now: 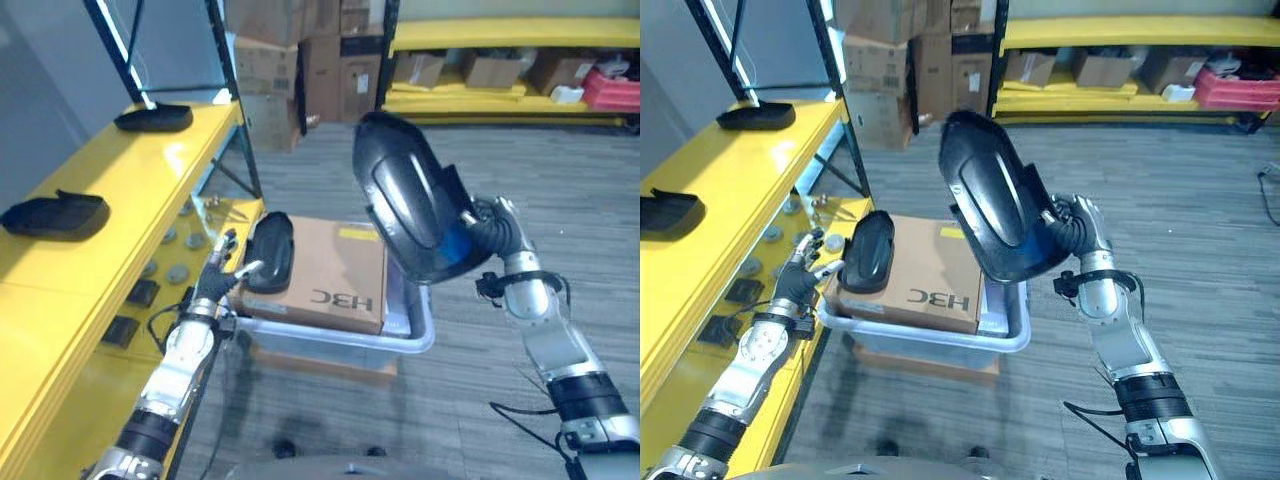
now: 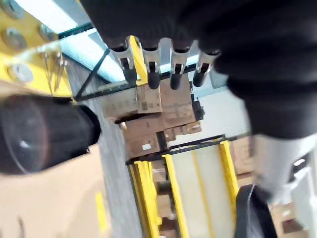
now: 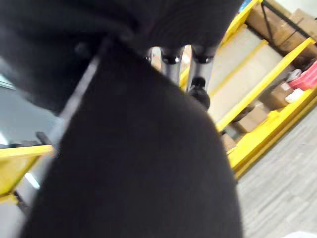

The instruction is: Move parts from the plastic box to the shelf.

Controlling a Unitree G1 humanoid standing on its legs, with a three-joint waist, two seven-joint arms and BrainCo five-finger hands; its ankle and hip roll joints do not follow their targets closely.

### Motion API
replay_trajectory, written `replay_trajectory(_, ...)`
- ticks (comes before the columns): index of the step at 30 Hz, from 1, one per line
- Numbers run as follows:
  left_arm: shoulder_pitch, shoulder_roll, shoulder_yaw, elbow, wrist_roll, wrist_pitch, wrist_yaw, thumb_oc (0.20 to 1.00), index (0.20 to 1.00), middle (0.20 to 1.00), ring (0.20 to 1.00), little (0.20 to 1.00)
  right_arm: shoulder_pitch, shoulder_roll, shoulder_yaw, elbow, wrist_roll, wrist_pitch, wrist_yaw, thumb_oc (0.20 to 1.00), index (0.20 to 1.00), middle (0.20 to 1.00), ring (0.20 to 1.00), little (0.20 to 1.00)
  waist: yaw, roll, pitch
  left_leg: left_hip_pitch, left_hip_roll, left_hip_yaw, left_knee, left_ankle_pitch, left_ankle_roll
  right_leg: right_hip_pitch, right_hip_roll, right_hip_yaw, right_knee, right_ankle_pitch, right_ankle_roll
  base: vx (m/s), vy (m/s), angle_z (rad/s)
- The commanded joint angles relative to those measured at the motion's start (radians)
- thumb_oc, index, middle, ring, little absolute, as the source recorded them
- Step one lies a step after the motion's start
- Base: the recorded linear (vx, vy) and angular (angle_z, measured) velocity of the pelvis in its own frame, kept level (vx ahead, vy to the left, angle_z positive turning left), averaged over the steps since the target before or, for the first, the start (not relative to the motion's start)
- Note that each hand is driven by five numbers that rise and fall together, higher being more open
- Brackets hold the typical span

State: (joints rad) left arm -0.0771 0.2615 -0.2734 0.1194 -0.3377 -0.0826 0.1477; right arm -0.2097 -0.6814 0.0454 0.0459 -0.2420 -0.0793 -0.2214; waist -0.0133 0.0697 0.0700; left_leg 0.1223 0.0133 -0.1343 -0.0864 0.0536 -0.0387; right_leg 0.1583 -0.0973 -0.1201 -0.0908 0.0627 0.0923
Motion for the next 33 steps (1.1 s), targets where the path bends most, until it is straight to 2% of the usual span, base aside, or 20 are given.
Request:
replay_trajectory(1,-0.108,-0.003,-0.101,0.092,-0.297,-0.009,-0.083,1.000,1.000,1.000,1.000,1.000,-0.133,0.011,0.018,-0.002,0.048,-0.067,0.001,0.200,0.200,0.200,0.200,0.200,0.004,-0.026,-0.036,0.041,0.033,0.018,0.010,-0.056,-0.035,0.025,-0.040,-0.010,0.034,-0.081,0.041,0.06,-0.013,-0.03)
replay_trajectory(3,-0.130,-0.011,-0.120,0.103,-0.338,-0.001,-0.106,1.000,1.000,1.000,1.000,1.000,-0.148,0.021,0.035,-0.002,0.049,-0.069,0.006,0.200,0.200,0.200,0.200,0.200,-0.003,-0.022,-0.038,0.047,0.033,0.021,0.008,-0.057,-0.036,0.030,-0.039,-0.008,0.033,-0.081,0.041,0.00,0.000,0.00)
replay_trajectory(4,-0.164,-0.034,-0.157,0.141,-0.439,0.015,-0.134,1.000,1.000,1.000,1.000,1.000,-0.179,0.038,0.082,0.010,0.042,-0.070,0.016,0.200,0.200,0.200,0.200,0.200,-0.014,-0.017,-0.043,0.054,0.035,0.026,0.006,-0.058,-0.036,0.034,-0.037,-0.003,0.031,-0.081,0.041,0.00,0.000,0.00)
replay_trajectory(8,-0.220,-0.101,-0.197,0.212,-0.553,0.020,-0.154,1.000,1.000,1.000,1.000,1.000,-0.237,0.094,0.208,0.034,0.013,-0.070,0.049,0.200,0.200,0.200,0.200,0.200,-0.030,-0.013,-0.054,0.060,0.035,0.037,0.003,-0.057,-0.036,0.031,-0.035,0.009,0.031,-0.079,0.038,0.00,-0.008,-0.06)
replay_trajectory(14,-0.257,-0.117,-0.211,0.195,-0.567,0.007,-0.162,1.000,1.000,1.000,1.000,1.000,-0.262,0.122,0.317,0.054,-0.022,-0.075,0.101,0.200,0.200,0.200,0.200,0.200,-0.033,-0.016,-0.050,0.057,0.033,0.040,0.002,-0.057,-0.034,0.025,-0.034,0.013,0.035,-0.077,0.038,-0.01,0.002,-0.07)
replay_trajectory(20,-0.280,-0.111,-0.212,0.204,-0.523,-0.001,-0.156,1.000,1.000,1.000,1.000,1.000,-0.260,0.146,0.375,-0.009,-0.005,-0.092,0.155,0.200,0.200,0.200,0.200,0.200,-0.035,-0.021,-0.045,0.052,0.031,0.041,0.002,-0.056,-0.034,0.017,-0.035,0.017,0.038,-0.075,0.039,0.00,0.000,0.00)
replay_trajectory(22,-0.291,-0.105,-0.207,0.207,-0.457,-0.021,-0.132,1.000,1.000,1.000,1.000,1.000,-0.248,0.167,0.413,-0.052,0.029,-0.107,0.190,0.200,0.200,0.200,0.200,0.200,-0.033,-0.025,-0.041,0.048,0.030,0.040,0.003,-0.054,-0.033,0.014,-0.035,0.016,0.041,-0.074,0.039,0.00,0.000,0.00)
replay_trajectory(23,-0.292,-0.101,-0.205,0.206,-0.433,-0.024,-0.124,0.432,0.432,0.432,0.432,0.432,-0.245,0.170,0.421,-0.063,0.037,-0.109,0.197,0.200,0.200,0.200,0.200,0.200,-0.032,-0.026,-0.040,0.048,0.030,0.040,0.003,-0.054,-0.032,0.014,-0.035,0.016,0.042,-0.074,0.038,0.00,0.000,0.00)
replay_trajectory(24,-0.299,-0.095,-0.203,0.204,-0.384,-0.034,-0.103,0.200,0.200,0.200,0.200,0.200,-0.235,0.182,0.444,-0.089,0.060,-0.117,0.217,0.200,0.200,0.200,0.200,0.200,-0.032,-0.028,-0.037,0.046,0.029,0.041,0.004,-0.054,-0.033,0.012,-0.036,0.016,0.043,-0.074,0.038,0.00,0.000,0.00)
replay_trajectory(33,-0.311,-0.096,-0.188,0.226,-0.231,-0.073,-0.026,0.200,0.200,0.200,0.200,0.200,-0.193,0.254,0.580,-0.153,0.172,-0.127,0.294,0.200,0.200,0.200,0.200,0.200,-0.030,-0.032,-0.027,0.041,0.030,0.049,0.006,-0.053,-0.033,0.003,-0.036,0.022,0.046,-0.072,0.037,0.00,0.000,0.00)
